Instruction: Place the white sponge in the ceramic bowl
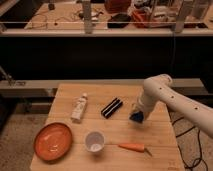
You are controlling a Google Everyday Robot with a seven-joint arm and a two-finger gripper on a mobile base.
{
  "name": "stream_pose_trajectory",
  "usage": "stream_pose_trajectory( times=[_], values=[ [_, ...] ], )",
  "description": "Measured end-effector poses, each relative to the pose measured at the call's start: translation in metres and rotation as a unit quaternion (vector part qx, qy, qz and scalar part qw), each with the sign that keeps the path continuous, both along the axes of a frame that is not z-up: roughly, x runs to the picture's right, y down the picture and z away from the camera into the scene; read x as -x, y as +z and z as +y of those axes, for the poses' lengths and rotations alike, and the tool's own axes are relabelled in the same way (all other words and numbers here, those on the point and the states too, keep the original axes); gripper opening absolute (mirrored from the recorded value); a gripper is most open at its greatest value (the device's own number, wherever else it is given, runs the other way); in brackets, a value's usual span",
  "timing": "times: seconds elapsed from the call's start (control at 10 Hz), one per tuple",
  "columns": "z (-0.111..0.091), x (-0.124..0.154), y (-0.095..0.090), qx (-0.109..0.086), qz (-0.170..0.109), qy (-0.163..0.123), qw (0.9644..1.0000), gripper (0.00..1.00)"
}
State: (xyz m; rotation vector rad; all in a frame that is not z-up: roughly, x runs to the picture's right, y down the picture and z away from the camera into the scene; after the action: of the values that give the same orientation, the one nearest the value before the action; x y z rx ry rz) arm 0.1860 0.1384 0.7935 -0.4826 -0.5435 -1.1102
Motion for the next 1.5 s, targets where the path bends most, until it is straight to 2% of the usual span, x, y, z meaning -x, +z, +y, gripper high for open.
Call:
stream_pose_trajectory(
  times=[0.7,1.5],
  values=[
    [-0.010,0.021,-0.019,0.006,-0.004,-0.003,1.0000,0.00],
    [-0.016,0.062,-0.040,0.008,-0.014,-0.011,0.9998,0.00]
  ],
)
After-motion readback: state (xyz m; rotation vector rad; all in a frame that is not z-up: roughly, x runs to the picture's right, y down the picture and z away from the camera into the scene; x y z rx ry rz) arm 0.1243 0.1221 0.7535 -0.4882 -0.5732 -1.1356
